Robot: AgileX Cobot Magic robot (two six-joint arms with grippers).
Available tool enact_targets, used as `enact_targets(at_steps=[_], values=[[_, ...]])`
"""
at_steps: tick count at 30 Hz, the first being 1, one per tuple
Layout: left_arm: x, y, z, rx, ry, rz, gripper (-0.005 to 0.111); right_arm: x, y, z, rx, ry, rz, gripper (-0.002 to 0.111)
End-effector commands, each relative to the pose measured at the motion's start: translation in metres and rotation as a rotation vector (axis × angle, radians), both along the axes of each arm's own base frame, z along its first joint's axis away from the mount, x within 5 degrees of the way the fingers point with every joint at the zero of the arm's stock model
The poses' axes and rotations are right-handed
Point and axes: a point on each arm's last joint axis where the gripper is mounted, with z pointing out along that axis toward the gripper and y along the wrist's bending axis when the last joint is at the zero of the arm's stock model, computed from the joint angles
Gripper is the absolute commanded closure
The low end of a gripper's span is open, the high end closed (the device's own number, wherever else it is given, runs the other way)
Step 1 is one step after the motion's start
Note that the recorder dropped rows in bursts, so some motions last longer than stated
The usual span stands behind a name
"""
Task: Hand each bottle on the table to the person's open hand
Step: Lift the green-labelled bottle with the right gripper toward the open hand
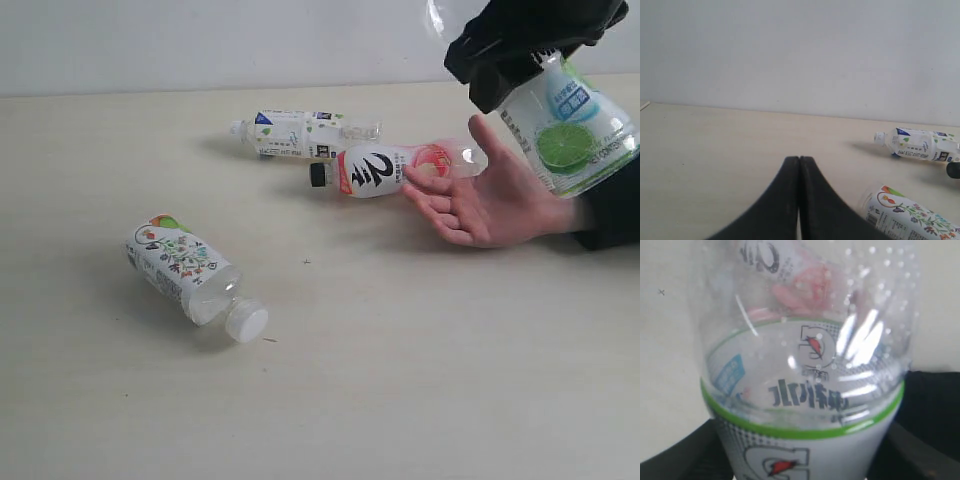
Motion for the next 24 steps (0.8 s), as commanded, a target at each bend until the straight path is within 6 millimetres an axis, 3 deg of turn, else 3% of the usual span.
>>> enact_targets(at_steps=[1,6,9,24], values=[[0.0,0.0,0.001,0.002,-0.01,-0.007,0.107,0.022,-0.014,-0.023,0.108,0.117,-0.126,0.108],[0.0,0.0,0.001,0.002,-0.01,-0.007,0.107,0.038,-0.008,-0.056,0.11,0.22,-0.148,0.108],[0.0,0.0,0.001,0.002,-0.01,-0.007,0.107,0.041,-0.007,-0.065,0.099,0.244,-0.151,0.108],[0.0,0.0,0.001,0.002,-0.01,-0.007,0.107,0.046,-0.016,-0.067,0.01,0.204,-0.202,0.108]])
